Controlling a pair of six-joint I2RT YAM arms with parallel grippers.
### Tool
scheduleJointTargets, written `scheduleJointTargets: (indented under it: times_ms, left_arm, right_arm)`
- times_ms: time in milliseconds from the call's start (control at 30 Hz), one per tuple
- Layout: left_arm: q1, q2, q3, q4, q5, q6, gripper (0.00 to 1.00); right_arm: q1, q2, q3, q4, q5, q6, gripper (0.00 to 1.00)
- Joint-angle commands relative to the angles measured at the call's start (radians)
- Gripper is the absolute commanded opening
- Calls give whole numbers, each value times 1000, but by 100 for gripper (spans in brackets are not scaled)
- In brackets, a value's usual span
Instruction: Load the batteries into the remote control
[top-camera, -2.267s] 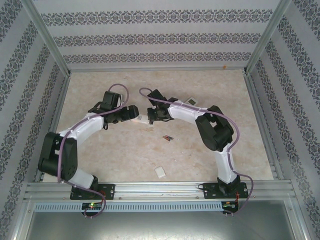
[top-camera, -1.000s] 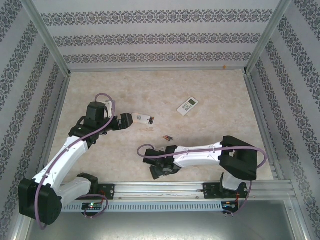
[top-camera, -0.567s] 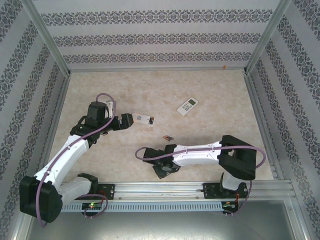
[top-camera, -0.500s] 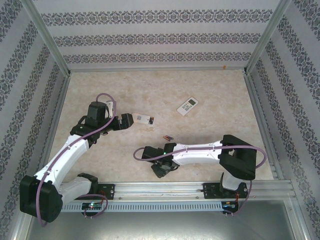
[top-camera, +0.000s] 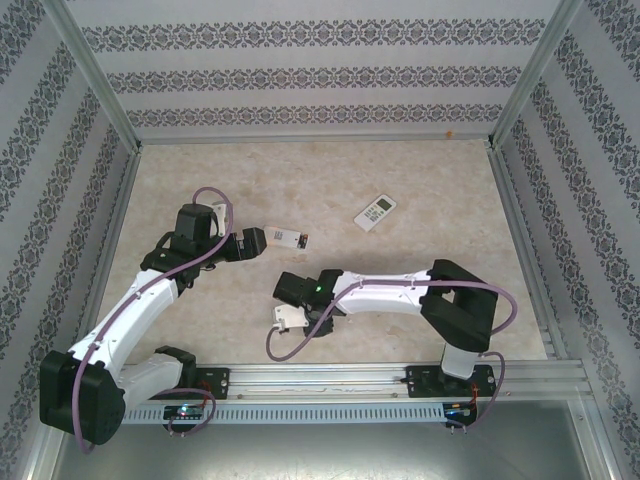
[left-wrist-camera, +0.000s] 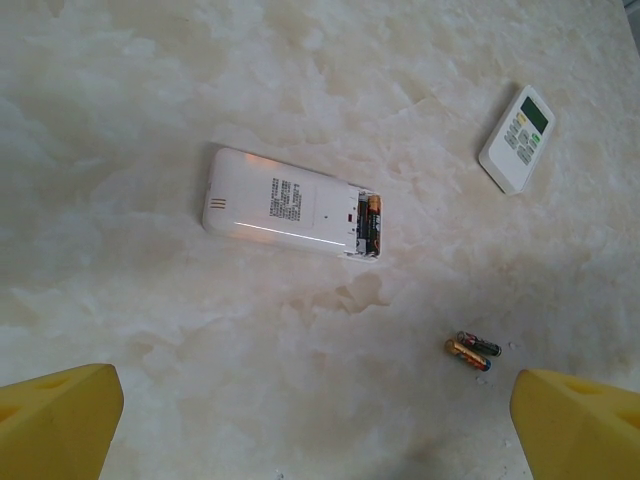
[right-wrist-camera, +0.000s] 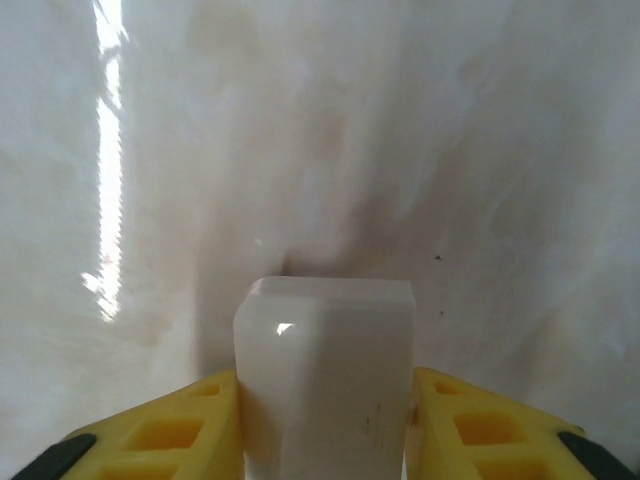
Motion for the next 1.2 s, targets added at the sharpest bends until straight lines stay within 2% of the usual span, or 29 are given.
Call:
scheduleJointTargets:
  times_ms: [0, 67, 133, 233, 267, 333, 400, 467, 500, 533, 600, 633, 967, 1167]
  left_arm:
    - [7, -11, -8, 52, 7, 20, 100]
    - [7, -10, -4, 56, 8, 19, 100]
    - [6, -6, -4, 62, 9, 13, 100]
    - [6, -4, -6, 73, 17, 3, 100]
    - [6, -4, -8, 76, 20, -2, 100]
    - [7, -4, -11, 83, 22, -10, 100]
    - [6, -5, -16, 94, 22, -20, 100]
    - [7, -1, -18, 96, 21, -25, 100]
    - [6, 1, -19, 98, 23, -28, 100]
    - [7, 2, -17, 97, 24, -29, 100]
    - [5, 4, -18, 96, 29, -30, 100]
    - [5, 3, -18, 96, 29, -30, 100]
    - [7, -5, 20, 44, 1, -20, 100]
    - [6, -8, 29, 40, 0, -14, 100]
  right_arm:
    - [-28, -14, -41, 38, 0, -199, 49]
    - [-32, -41, -67, 58, 22, -204, 61]
    - [-36, -77, -78, 64, 42, -156, 66]
    - [-39, -161, -95, 133, 80, 77, 70]
    - [-39, -185, -101, 183, 132, 209, 71]
    - [-48, -207, -82, 202, 241, 621, 71]
    - [-65, -194, -13, 69, 254, 1063, 72]
    - [-71, -167, 16, -10, 197, 1305, 72]
    - [-68, -156, 11, -2, 164, 1369, 74]
    - [-63, -149, 6, 9, 153, 1402, 77]
    - [-47, -131, -6, 46, 141, 1440, 94]
    - [-46, -117, -3, 49, 137, 1450, 98]
    - [25, 23, 7, 70, 97, 1430, 97]
    - [20, 45, -20, 89, 76, 1416, 81]
